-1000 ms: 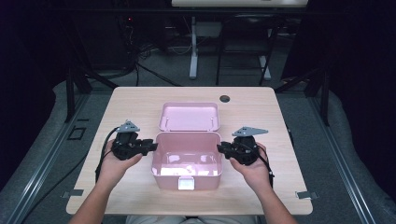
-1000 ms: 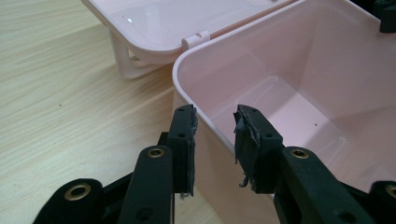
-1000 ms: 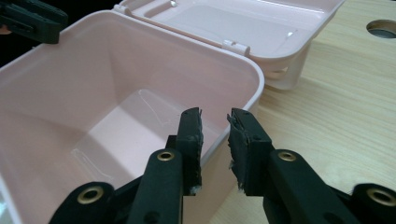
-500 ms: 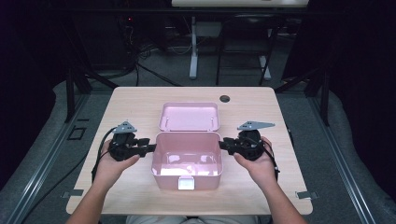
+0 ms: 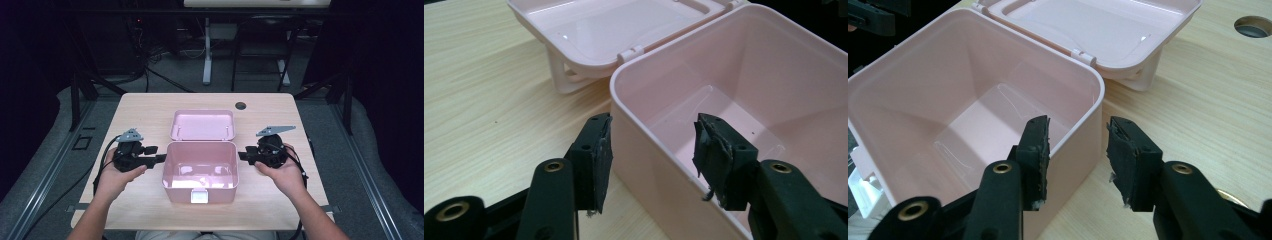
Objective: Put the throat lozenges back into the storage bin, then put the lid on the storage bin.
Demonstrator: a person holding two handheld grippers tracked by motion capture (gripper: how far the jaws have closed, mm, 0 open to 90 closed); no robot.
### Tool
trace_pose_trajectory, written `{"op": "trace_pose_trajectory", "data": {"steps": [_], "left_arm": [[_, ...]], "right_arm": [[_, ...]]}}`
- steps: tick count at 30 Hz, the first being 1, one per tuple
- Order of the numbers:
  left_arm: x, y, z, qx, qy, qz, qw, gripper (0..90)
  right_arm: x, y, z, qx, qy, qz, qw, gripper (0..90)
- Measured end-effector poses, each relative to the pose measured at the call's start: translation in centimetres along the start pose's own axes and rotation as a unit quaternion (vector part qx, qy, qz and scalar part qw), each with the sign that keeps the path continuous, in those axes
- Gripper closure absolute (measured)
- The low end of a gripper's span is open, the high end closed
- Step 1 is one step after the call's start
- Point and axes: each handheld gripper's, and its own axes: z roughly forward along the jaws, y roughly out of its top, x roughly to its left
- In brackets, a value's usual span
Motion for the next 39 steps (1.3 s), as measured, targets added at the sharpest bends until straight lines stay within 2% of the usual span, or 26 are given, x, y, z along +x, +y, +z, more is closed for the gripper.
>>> {"op": "trace_pose_trajectory", "data": {"steps": [2,5,7,11,16,20,30,39], "left_arm": [[0.1,-0.1,-0.1,0.004,0.0,-0.004,1.0,48.9],[0.2,0.0,-0.3,0.018,0.006,-0.007,0.9998,48.8],[0.2,0.0,-0.4,0.016,0.009,-0.01,0.9998,47.4],[0.2,0.0,-0.5,0.019,0.017,-0.009,0.9996,45.0],[0.0,0.1,-0.8,0.021,0.018,-0.008,0.9996,41.9],[-0.2,0.2,-1.0,0.02,0.017,-0.004,0.9996,40.4],[-0.4,0.3,-1.1,0.022,0.015,0.001,0.9996,39.9],[-0.4,0.3,-1.2,0.021,0.014,0.001,0.9997,39.9]], "right_arm": [[-0.1,0.0,0.1,-0.001,-0.007,-0.005,1.0,55.2],[-0.3,0.1,0.1,0.003,-0.018,-0.01,0.9998,54.6],[-0.5,0.2,0.2,0.007,-0.021,-0.018,0.9996,52.8],[-0.7,0.2,0.4,0.035,-0.036,-0.022,0.9985,48.0],[-1.3,0.4,1.0,0.056,-0.054,-0.036,0.9963,36.5],[-2.0,0.5,1.4,0.068,-0.055,-0.028,0.9958,31.9],[-3.1,0.7,2.3,0.124,-0.068,-0.033,0.9895,26.6],[-4.6,0.9,3.3,0.166,-0.083,-0.021,0.9825,22.5]]}}
